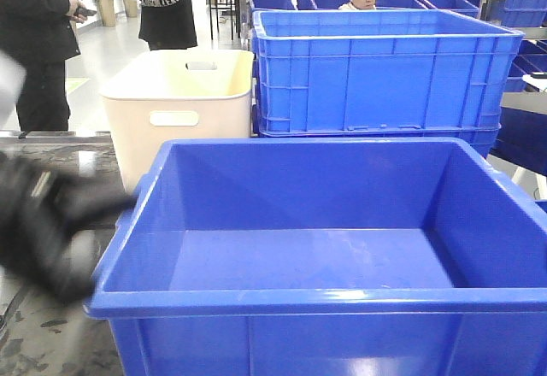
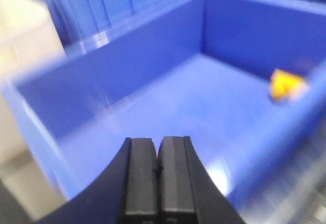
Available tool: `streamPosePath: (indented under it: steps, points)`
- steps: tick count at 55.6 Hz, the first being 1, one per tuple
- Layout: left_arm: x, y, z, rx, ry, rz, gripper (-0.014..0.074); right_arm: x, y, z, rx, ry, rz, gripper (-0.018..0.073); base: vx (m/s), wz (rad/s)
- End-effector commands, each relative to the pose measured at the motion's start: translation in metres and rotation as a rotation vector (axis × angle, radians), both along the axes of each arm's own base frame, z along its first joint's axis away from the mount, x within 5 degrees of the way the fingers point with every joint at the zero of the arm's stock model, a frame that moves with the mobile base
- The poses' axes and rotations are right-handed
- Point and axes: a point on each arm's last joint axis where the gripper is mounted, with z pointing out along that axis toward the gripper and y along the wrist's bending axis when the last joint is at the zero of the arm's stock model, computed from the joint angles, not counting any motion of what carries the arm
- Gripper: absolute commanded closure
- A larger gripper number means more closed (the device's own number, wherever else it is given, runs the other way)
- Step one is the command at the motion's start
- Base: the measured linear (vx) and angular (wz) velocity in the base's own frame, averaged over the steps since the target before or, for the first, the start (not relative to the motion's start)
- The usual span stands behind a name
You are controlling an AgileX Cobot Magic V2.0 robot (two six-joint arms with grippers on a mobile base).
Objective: Pick red and yellow blocks into blue bin
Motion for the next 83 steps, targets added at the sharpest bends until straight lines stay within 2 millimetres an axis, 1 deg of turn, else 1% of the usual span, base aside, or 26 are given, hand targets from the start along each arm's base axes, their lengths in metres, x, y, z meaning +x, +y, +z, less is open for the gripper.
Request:
streamPosePath:
  steps: [1,4,5,6,8,11,19,24,55,59,62,64,68,70,73,77,78,80,82,83]
  points:
    - [-0.027,0.015,-0.013,-0.138,-0.046,0.047,0.0597,-0.018,-0.005,-0.008,0.069,-0.075,-0.026,0.0569,0.00,0.00]
    - [-0.041,0.024,-0.029,-0.173,-0.056,0.064,0.0597,-0.030,-0.008,-0.025,0.083,-0.077,-0.029,0.0569,0.00,0.00]
    - [-0.047,0.027,-0.031,-0.184,-0.072,0.068,0.0597,-0.033,-0.008,-0.030,0.085,-0.082,-0.030,0.0569,0.00,0.00]
    - [-0.049,0.029,-0.038,-0.183,-0.068,0.073,0.0597,-0.034,-0.009,-0.032,0.086,-0.086,-0.031,0.0569,0.00,0.00]
    - [-0.059,0.034,-0.044,-0.201,-0.096,0.080,0.0597,-0.038,-0.010,-0.039,0.091,-0.107,-0.035,0.0569,0.00,0.00]
    - [-0.065,0.038,-0.055,-0.207,-0.104,0.090,0.0597,-0.040,-0.011,-0.046,0.100,-0.132,-0.040,0.0569,0.00,0.00]
    - [-0.078,0.045,-0.062,-0.225,-0.136,0.092,0.0597,-0.040,-0.012,-0.054,0.104,-0.143,-0.045,0.0569,0.00,0.00]
    - [-0.081,0.046,-0.063,-0.220,-0.130,0.085,0.0597,-0.040,-0.011,-0.054,0.108,-0.144,-0.045,0.0569,0.00,0.00]
    - [-0.081,0.046,-0.064,-0.219,-0.128,0.085,0.0597,-0.040,-0.011,-0.054,0.108,-0.144,-0.045,0.0569,0.00,0.00]
    - [-0.080,0.048,-0.063,-0.191,-0.167,0.094,0.0597,-0.040,-0.011,-0.054,0.108,-0.144,-0.045,0.0569,0.00,0.00]
    - [-0.080,0.051,-0.067,-0.151,-0.216,0.108,0.0597,-0.040,-0.011,-0.054,0.108,-0.144,-0.045,0.0569,0.00,0.00]
    - [-0.081,0.053,-0.072,-0.131,-0.251,0.125,0.0597,-0.040,-0.011,-0.054,0.108,-0.144,-0.045,0.0569,0.00,0.00]
    - [-0.084,0.061,-0.085,-0.170,-0.304,0.180,0.0597,-0.040,-0.011,-0.054,0.108,-0.144,-0.045,0.0569,0.00,0.00]
    - [-0.085,0.064,-0.101,-0.185,-0.302,0.215,0.0597,-0.040,-0.011,-0.054,0.108,-0.144,-0.045,0.0569,0.00,0.00]
    - [-0.089,0.070,-0.116,-0.239,-0.316,0.267,0.0597,-0.040,-0.011,-0.054,0.108,-0.144,-0.045,0.0569,0.00,0.00]
    - [-0.095,0.078,-0.144,-0.308,-0.319,0.332,0.0596,-0.040,-0.011,-0.054,0.108,-0.144,-0.045,0.0569,0.00,0.00]
    - [-0.097,0.080,-0.152,-0.314,-0.315,0.345,0.0596,-0.040,-0.011,-0.054,0.108,-0.144,-0.045,0.0569,0.00,0.00]
    - [-0.100,0.082,-0.161,-0.328,-0.319,0.365,0.0596,-0.040,-0.011,-0.054,0.108,-0.144,-0.045,0.0569,0.00,0.00]
    - [-0.103,0.084,-0.178,-0.329,-0.300,0.386,0.0596,-0.040,-0.011,-0.054,0.108,-0.144,-0.045,0.0569,0.00,0.00]
    - [-0.104,0.085,-0.182,-0.335,-0.306,0.391,0.0596,-0.040,-0.011,-0.054,0.108,-0.144,-0.045,0.0569,0.00,0.00]
